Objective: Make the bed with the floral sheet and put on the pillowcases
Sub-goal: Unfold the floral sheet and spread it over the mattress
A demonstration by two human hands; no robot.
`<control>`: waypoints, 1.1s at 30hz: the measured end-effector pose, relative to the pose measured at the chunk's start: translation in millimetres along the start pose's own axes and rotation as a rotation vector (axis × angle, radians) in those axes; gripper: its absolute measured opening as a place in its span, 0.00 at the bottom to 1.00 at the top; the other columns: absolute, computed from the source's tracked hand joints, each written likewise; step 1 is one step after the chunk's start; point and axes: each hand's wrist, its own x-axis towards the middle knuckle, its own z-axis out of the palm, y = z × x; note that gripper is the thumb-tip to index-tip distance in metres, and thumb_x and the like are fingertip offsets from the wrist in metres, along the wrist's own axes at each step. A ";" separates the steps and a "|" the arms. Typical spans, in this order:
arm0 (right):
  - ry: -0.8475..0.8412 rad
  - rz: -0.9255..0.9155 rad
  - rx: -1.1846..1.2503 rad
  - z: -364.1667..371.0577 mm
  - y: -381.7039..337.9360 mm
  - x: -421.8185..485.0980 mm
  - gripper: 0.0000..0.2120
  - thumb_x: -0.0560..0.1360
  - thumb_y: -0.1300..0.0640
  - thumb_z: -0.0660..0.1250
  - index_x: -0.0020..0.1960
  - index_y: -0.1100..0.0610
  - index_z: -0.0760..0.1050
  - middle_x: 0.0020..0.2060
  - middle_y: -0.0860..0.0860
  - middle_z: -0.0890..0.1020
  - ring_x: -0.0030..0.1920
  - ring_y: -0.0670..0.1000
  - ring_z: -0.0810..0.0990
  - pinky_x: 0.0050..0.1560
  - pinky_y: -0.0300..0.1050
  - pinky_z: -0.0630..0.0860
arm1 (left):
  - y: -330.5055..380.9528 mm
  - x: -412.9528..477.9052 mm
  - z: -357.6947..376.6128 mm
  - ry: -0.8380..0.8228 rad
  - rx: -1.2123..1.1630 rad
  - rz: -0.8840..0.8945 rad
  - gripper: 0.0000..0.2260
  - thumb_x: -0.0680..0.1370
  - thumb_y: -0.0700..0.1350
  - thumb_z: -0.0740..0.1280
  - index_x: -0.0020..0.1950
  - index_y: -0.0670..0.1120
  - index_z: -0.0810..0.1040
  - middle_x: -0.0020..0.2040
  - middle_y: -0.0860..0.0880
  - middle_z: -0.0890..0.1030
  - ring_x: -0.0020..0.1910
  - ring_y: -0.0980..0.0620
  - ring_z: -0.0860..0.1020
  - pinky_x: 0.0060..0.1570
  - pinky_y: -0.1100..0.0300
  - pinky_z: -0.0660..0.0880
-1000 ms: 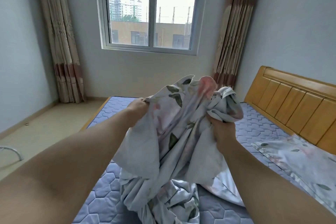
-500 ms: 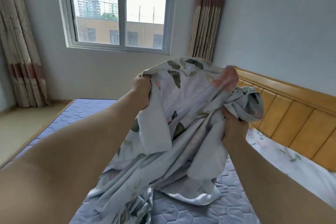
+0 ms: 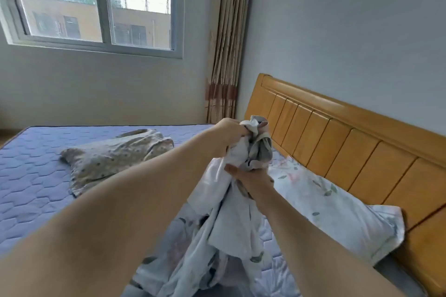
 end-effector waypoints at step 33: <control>0.371 -0.003 0.221 -233.7 18.0 429.5 0.40 0.77 0.54 0.63 0.78 0.48 0.40 0.78 0.52 0.47 0.77 0.56 0.53 0.73 0.55 0.58 | -61.2 338.4 177.4 0.105 0.294 -0.102 0.18 0.77 0.48 0.67 0.65 0.44 0.72 0.60 0.45 0.73 0.53 0.48 0.75 0.50 0.60 0.73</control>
